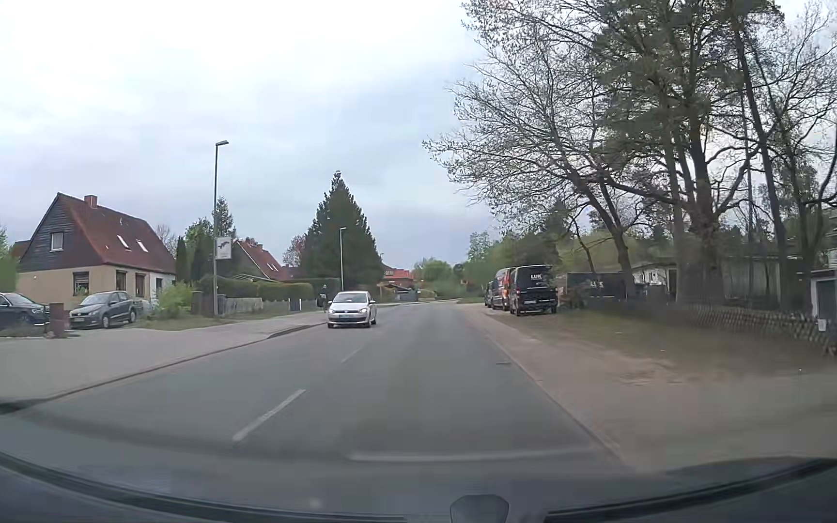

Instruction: Follow the waypoints while adhering to traffic rules and regulations

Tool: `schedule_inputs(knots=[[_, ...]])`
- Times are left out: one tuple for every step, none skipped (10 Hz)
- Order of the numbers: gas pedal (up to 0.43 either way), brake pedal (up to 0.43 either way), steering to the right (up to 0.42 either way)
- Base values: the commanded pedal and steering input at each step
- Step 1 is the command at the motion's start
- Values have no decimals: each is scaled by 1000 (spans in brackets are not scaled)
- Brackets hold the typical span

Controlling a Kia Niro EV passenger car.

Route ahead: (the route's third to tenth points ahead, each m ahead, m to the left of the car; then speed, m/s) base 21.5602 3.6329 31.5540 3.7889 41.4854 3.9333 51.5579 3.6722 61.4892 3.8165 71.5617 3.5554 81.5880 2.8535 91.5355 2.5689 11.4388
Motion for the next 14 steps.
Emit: schedule_inputs(knots=[[429,0,-4],[421,0,-4],[421,0,-4],[421,0,-4],[421,0,-4],[398,0,-4],[370,0,-4],[319,0,-4],[268,0,-4],[268,0,-4],[260,0,-4],[228,0,-4],[220,0,-4],[220,0,-4]])
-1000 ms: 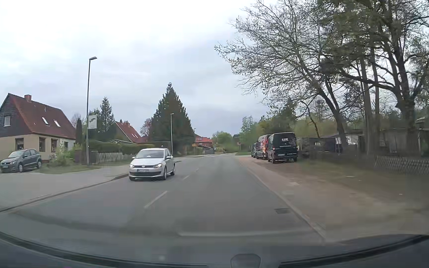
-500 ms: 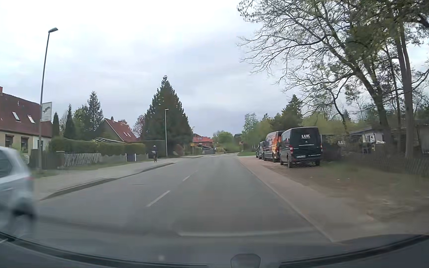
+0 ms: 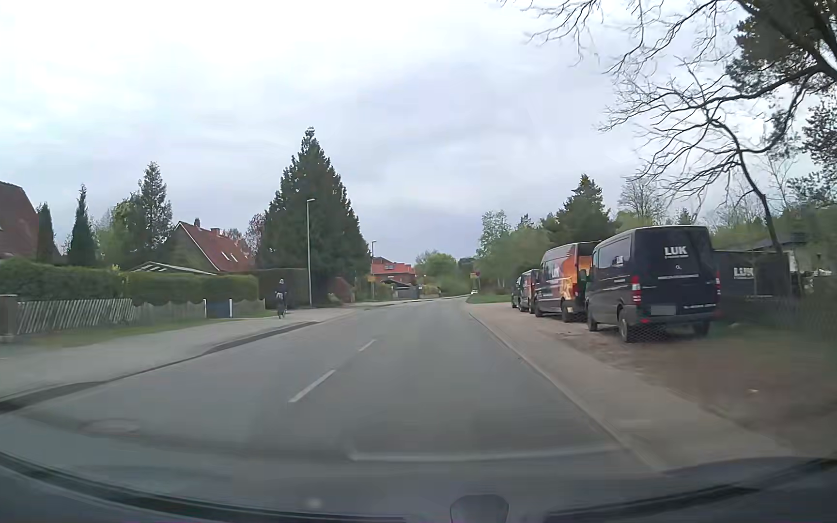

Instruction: Follow the waypoints while adhering to traffic rules and regulations

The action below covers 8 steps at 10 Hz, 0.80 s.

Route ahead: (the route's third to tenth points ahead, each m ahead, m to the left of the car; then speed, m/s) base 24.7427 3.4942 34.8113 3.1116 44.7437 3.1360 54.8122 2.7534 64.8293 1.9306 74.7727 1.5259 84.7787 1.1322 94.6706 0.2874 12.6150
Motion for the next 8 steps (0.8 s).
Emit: schedule_inputs(knots=[[209,0,-4],[209,0,-4],[209,0,-2],[197,0,-1],[197,0,-1],[197,0,-1],[189,0,-1],[177,0,0]])
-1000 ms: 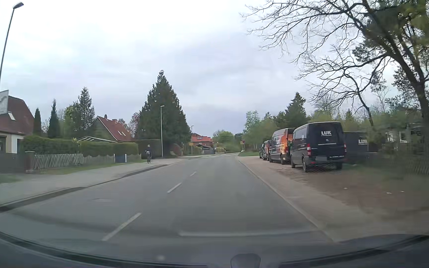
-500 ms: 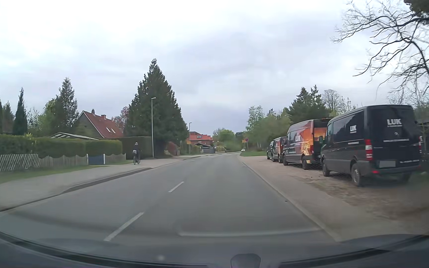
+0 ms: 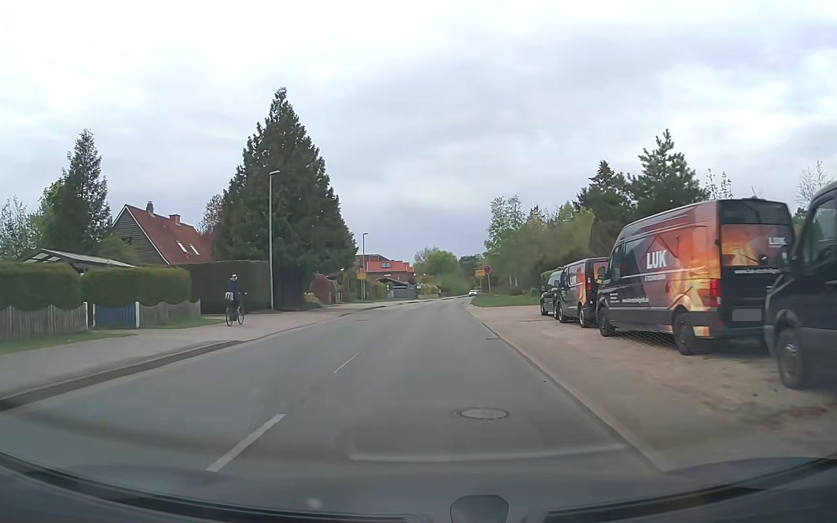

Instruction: Follow the waypoints while adhering to traffic rules and regulations

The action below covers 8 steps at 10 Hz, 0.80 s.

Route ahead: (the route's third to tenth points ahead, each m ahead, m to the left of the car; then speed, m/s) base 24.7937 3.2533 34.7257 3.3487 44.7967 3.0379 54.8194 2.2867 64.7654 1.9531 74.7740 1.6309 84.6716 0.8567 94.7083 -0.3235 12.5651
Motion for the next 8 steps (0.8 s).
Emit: schedule_inputs(knots=[[169,0,0],[169,0,0],[169,0,0],[169,0,0],[169,0,1],[169,0,2],[169,0,1],[169,0,0]])
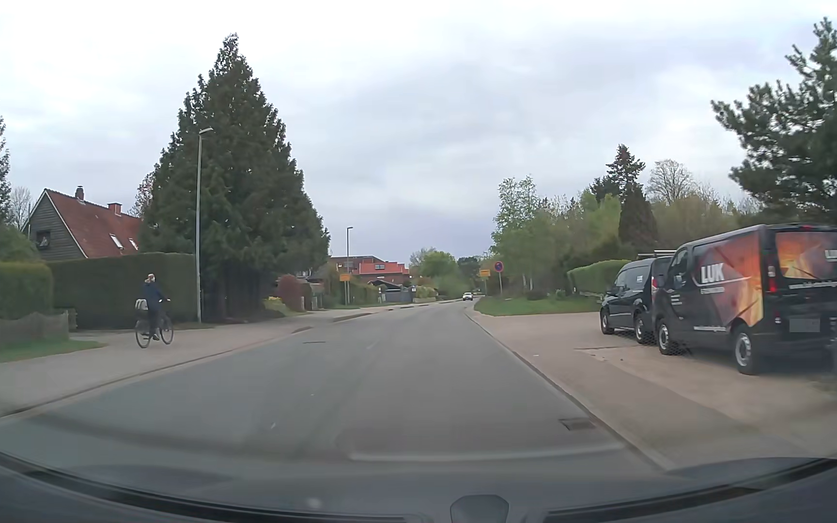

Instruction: Follow the waypoints while adhering to traffic rules and regulations

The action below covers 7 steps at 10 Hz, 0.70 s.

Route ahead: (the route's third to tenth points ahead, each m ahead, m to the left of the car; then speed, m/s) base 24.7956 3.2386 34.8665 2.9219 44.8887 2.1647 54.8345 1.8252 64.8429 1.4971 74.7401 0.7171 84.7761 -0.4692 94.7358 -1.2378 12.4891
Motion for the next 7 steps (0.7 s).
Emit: schedule_inputs(knots=[[157,0,0],[157,0,0],[150,0,0],[150,0,0],[150,0,-1],[130,0,-1],[0,0,0]])
